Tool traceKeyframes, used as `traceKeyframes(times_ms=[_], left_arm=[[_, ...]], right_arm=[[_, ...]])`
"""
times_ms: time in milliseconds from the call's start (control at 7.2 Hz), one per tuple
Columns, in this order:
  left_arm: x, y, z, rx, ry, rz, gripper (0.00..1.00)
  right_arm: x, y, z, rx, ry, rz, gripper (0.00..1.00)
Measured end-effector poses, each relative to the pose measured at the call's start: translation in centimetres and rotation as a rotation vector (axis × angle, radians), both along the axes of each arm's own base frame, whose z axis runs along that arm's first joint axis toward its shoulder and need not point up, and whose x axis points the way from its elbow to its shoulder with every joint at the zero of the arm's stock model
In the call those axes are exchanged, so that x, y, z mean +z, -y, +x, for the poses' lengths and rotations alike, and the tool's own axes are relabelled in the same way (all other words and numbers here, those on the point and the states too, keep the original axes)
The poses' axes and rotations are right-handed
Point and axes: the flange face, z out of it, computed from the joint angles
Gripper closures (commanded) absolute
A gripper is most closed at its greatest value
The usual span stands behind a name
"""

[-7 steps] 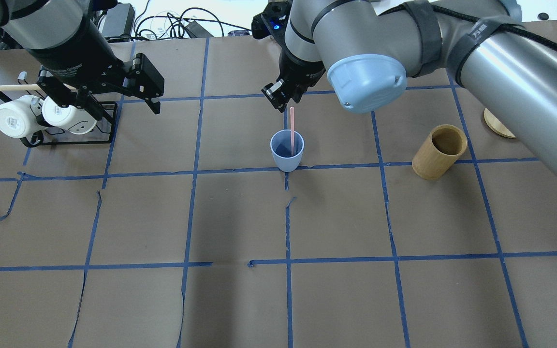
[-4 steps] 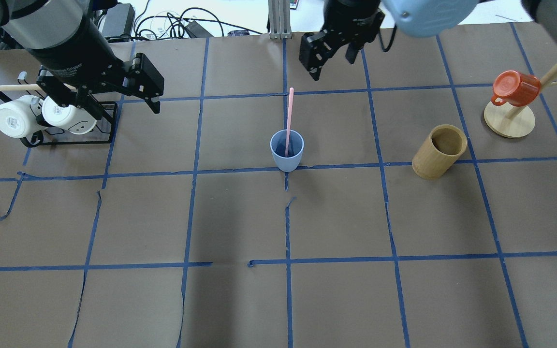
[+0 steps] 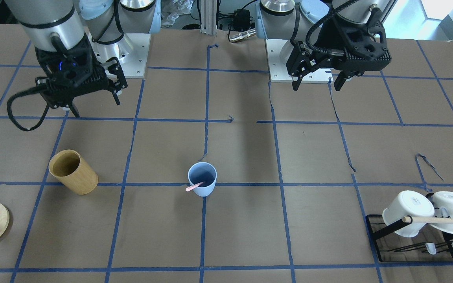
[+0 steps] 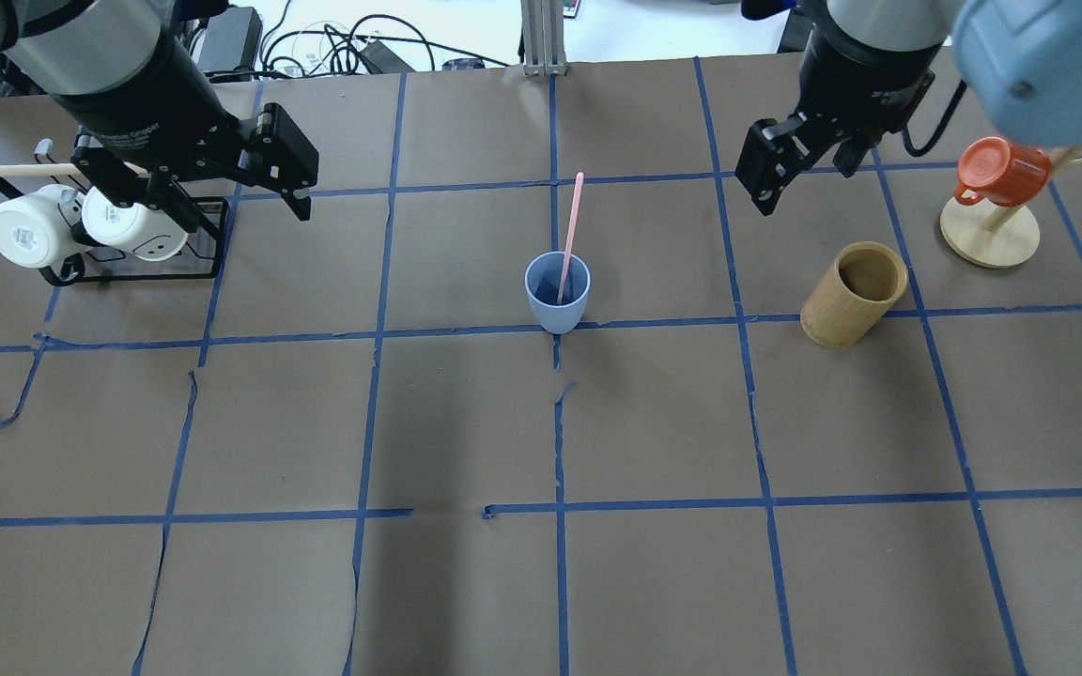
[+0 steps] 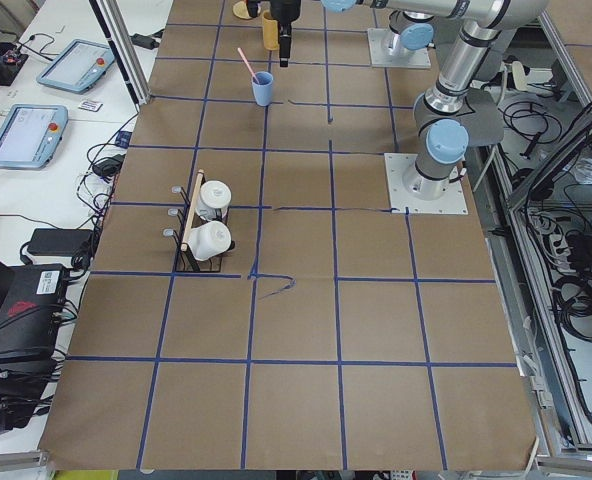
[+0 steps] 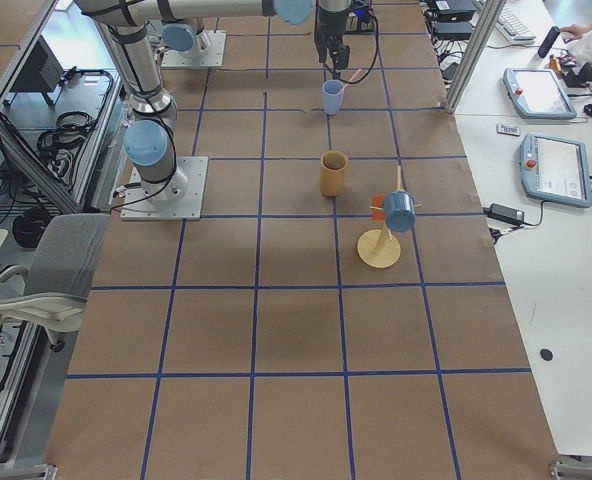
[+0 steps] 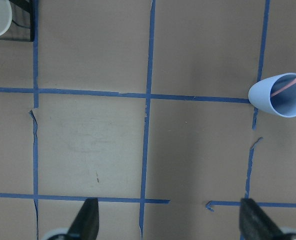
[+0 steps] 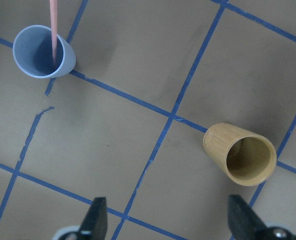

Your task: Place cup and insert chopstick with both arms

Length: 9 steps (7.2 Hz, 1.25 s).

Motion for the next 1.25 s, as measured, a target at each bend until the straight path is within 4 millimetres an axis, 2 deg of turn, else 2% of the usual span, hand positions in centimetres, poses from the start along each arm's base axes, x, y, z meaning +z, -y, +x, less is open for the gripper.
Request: traceKeyframes(times_ms=[139, 417, 833, 1250], left_arm=[[0.0, 0.0, 0.0, 0.0, 0.0, 0.0, 0.0], [0.0, 0.0, 0.0, 0.0, 0.0, 0.0, 0.0], [0.0, 0.0, 0.0, 0.0, 0.0, 0.0, 0.0], [0.0, 0.0, 0.0, 0.0, 0.0, 0.0, 0.0]], right_arm=[[1.2, -1.9, -0.2, -0.052, 0.004, -0.034, 0.14], [2.1, -3.1, -0.1, -0.156, 0.028, -0.056, 0.12], [4.0, -1.9, -0.2, -0.254, 0.056, -0.084, 0.09], [4.1, -0.9, -0.4, -0.275, 0.061, -0.083, 0.05]])
